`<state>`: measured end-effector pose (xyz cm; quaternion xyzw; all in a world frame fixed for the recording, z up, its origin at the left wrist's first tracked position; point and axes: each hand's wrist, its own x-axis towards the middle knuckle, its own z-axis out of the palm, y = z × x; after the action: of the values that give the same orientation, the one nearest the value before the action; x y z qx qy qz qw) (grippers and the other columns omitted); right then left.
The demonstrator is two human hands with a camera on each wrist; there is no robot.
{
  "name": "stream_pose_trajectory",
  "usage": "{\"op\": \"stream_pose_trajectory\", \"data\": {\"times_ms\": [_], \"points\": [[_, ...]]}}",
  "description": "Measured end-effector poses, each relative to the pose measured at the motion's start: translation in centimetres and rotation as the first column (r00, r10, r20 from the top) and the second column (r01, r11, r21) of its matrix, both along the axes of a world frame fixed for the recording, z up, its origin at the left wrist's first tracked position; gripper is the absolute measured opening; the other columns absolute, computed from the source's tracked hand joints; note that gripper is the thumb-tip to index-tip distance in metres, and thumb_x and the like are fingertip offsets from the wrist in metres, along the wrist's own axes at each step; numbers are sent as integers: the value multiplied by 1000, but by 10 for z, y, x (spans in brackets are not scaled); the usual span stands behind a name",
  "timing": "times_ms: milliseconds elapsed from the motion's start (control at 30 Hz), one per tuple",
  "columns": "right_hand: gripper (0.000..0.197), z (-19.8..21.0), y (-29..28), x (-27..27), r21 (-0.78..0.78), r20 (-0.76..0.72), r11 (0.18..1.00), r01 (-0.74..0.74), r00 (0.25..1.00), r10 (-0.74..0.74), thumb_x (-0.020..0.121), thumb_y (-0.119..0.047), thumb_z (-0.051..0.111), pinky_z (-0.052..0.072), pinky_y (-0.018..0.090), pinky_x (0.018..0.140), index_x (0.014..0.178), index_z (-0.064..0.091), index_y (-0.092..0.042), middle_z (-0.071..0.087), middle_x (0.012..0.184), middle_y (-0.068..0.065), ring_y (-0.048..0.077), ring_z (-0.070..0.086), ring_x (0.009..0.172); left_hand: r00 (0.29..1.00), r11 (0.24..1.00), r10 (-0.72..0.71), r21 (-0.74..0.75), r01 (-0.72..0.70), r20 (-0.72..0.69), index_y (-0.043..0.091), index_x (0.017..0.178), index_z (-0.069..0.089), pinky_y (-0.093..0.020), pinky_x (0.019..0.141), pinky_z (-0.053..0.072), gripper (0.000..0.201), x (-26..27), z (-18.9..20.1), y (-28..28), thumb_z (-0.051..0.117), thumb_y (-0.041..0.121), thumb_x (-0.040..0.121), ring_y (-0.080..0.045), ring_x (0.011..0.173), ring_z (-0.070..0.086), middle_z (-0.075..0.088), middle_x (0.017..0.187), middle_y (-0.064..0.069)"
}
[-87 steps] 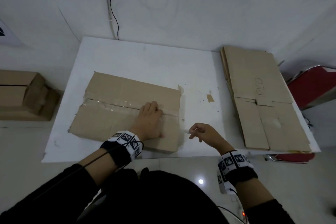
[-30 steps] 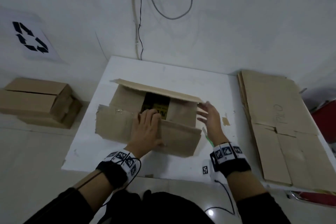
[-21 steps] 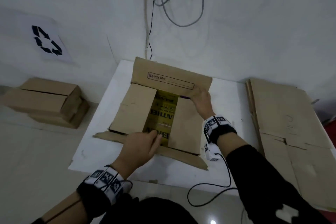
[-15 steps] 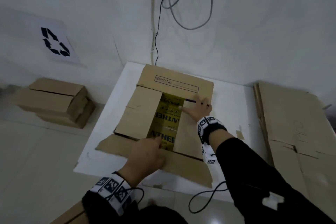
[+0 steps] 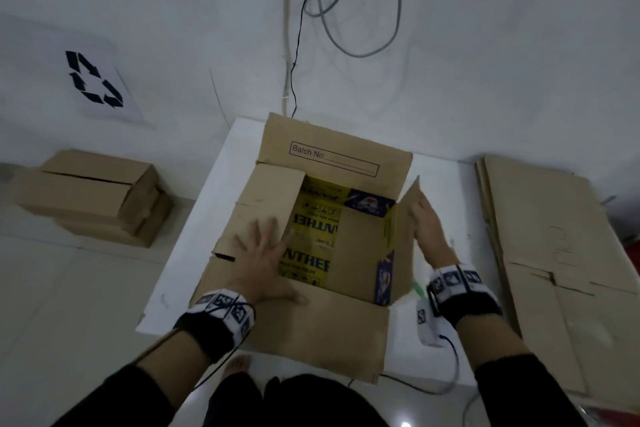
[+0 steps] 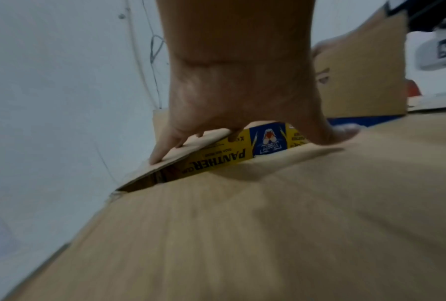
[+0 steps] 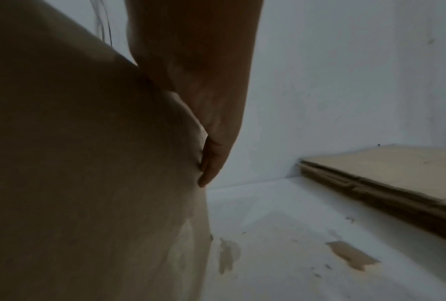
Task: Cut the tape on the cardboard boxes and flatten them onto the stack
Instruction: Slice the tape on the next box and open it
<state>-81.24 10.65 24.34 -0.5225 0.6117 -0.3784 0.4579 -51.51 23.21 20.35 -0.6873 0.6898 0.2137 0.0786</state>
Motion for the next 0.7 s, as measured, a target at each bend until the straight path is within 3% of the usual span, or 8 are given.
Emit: {"op": "stream_pose_trajectory", "data": {"times_ms": [67,133,233,300,367,433,567,700], "points": [[65,5,10,-32,-42,-120,996,80,989,-84,102,-24,50,51,45,94,157,15,-24,49,135,5,24,58,112,992,990,37,-132,-53,-119,41,151,-6,-64,112,6,105,8,8,2,39,89,69,-39,146,-11,-14,160,-4],[76,5,26,-57,-126,-329,990,61,939,-99,96,-8,57,55,47,84,157,14,-22,45,131,5,28,59,106,967,940,26,-324,-110,-253,39,152,14,-60,112,26,71,21,15,1,43,61,91,-36,145,14,9,160,-9],[63,-16,50,-68,-284,-818,943,-171,556,-146,86,-3,66,45,58,98,144,42,-11,42,142,22,41,47,124,942,820,88,-513,-254,-325,28,144,40,-53,87,52,60,49,27,-5,54,8,90,-37,122,50,39,145,-13],[48,-31,69,-56,-201,-861,931,-304,509,-19,85,0,62,40,58,105,131,56,-10,41,146,21,42,43,131,968,704,168,-665,-250,-185,21,135,50,-50,69,54,55,67,35,-6,61,6,83,-41,104,55,50,131,-17],[33,-37,96,-34,-40,-820,867,-496,513,255,92,-16,57,34,43,112,124,61,-24,43,146,1,31,42,134,968,538,252,-830,-149,-11,14,123,60,-50,76,46,39,82,35,-7,55,12,84,-43,102,52,54,123,-24],[40,-41,118,-12,114,-799,773,-624,405,445,96,-55,45,13,36,119,127,60,-34,39,146,-17,20,29,144,939,470,334,-878,-90,83,11,119,63,-52,95,32,35,95,24,-8,52,8,86,-43,113,45,49,131,-27],[85,-45,134,14,310,-824,740,-597,218,522,75,-93,25,-20,51,115,133,56,-40,40,149,-18,10,13,148,844,735,516,-583,-347,147,-2,132,48,-54,112,15,48,102,4,-7,60,11,88,-35,128,27,41,140,-22],[90,-52,135,19,320,-864,754,-574,150,481,67,-98,16,-2,53,119,120,62,-42,65,121,-14,7,49,126,865,855,501,-139,-500,-29,10,141,39,-45,109,29,50,110,-30,-3,34,38,101,-31,132,39,41,145,-12]]}}
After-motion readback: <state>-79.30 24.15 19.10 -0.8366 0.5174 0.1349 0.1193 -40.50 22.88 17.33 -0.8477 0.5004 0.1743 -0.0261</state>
